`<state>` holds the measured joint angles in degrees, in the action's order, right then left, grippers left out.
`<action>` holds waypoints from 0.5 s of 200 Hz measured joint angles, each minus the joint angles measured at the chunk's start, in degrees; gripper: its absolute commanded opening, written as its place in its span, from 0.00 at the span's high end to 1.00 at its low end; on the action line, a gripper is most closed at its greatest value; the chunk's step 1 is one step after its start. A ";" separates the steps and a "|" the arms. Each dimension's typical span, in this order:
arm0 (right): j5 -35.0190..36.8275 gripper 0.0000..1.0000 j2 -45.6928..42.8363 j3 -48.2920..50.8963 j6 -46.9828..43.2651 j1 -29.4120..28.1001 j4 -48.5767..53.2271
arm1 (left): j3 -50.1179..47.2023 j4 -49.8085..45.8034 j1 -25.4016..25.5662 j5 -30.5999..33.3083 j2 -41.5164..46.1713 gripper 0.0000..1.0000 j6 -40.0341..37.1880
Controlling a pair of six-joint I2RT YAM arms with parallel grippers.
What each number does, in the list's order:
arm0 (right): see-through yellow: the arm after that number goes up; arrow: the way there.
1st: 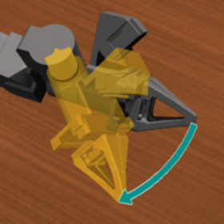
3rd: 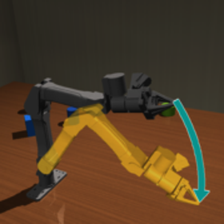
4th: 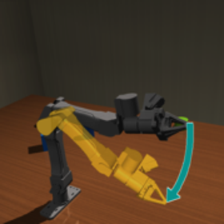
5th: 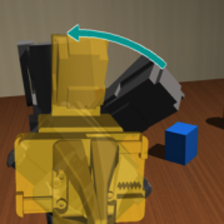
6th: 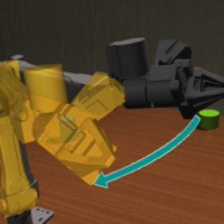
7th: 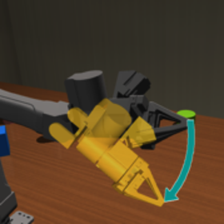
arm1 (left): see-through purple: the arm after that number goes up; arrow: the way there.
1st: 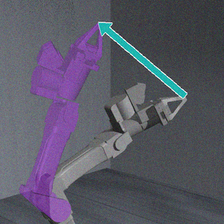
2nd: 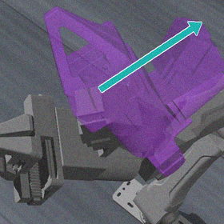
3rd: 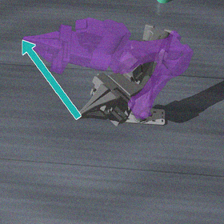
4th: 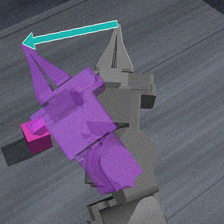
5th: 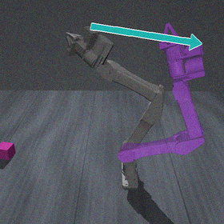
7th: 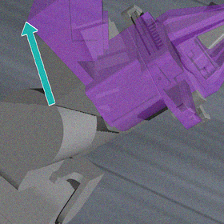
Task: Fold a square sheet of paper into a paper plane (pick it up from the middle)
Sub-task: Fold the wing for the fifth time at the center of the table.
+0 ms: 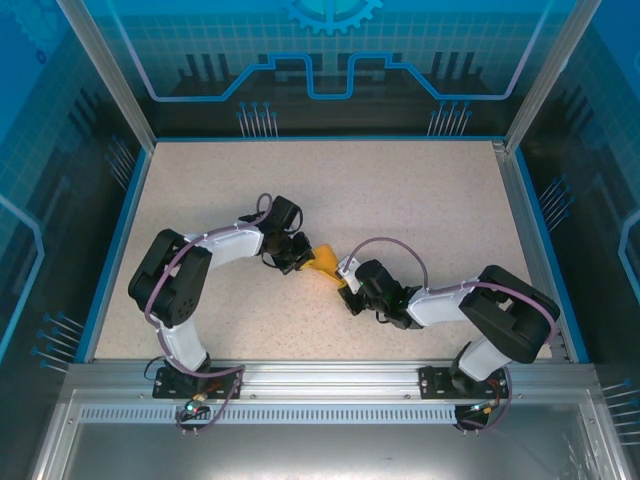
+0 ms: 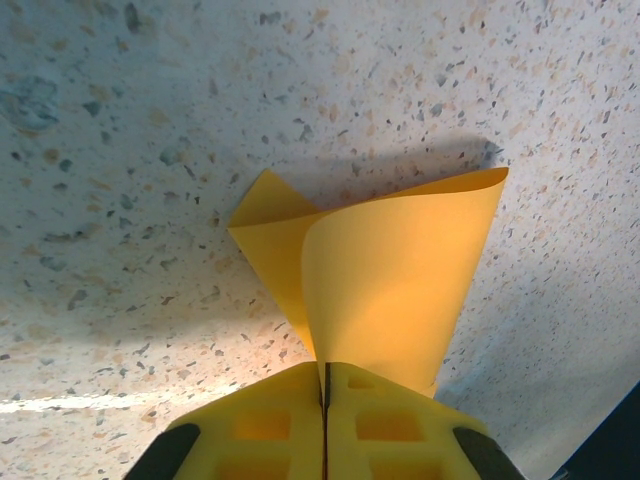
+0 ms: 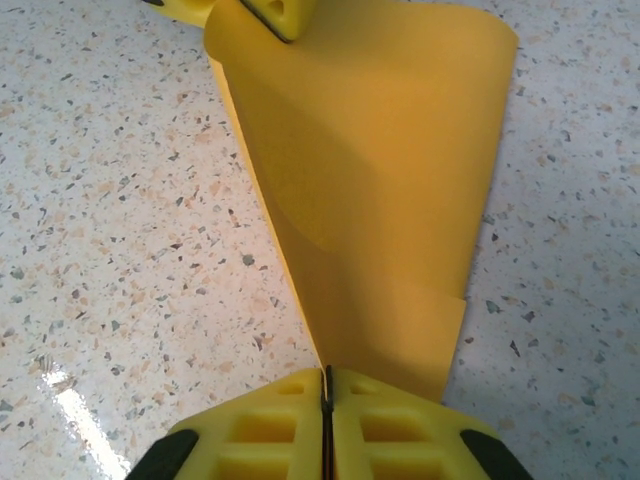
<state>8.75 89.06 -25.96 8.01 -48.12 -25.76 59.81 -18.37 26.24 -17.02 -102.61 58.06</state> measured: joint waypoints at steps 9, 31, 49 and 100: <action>0.07 0.98 0.00 0.00 0.22 0.00 0.04 | 0.00 0.00 0.00 0.00 0.00 0.88 0.00; -0.52 1.00 0.00 0.00 0.79 0.02 0.04 | 0.00 0.00 -0.02 0.07 0.02 0.76 -0.24; -2.62 1.00 0.02 0.00 2.34 0.33 0.00 | -0.07 -0.24 -0.17 0.74 0.92 0.60 -0.68; -11.34 1.00 0.15 -0.59 9.14 3.50 -0.92 | -1.75 -1.73 -1.40 5.84 11.30 0.44 -1.49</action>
<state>-2.59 89.21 -26.55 17.15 -44.62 -26.68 58.06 -20.10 24.84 -11.18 -91.31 56.58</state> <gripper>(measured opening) 0.044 0.539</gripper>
